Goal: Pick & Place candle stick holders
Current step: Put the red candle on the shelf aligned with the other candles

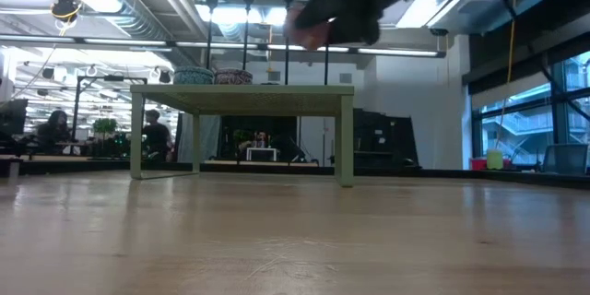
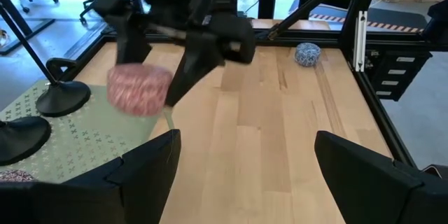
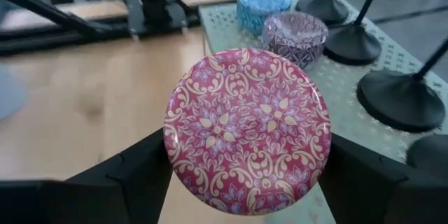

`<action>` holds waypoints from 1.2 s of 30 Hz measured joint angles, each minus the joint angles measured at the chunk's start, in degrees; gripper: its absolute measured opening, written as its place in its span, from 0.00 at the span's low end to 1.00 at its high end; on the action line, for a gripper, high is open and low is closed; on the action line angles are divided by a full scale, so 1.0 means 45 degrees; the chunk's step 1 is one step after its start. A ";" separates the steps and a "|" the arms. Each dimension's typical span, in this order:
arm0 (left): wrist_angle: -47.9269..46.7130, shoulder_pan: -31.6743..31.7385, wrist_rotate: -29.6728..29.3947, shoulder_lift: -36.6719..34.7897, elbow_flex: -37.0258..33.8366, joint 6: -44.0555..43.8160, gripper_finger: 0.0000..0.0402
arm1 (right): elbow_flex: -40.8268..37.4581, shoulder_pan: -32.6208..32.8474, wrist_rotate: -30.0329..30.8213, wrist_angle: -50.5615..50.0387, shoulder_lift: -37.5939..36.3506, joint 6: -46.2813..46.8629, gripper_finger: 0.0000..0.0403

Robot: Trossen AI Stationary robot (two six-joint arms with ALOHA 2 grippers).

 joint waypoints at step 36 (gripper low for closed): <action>-0.0291 0.0001 0.0021 0.0000 0.0000 0.0340 0.81 | 0.4761 -0.1760 0.1027 -0.3889 0.4193 0.0670 0.82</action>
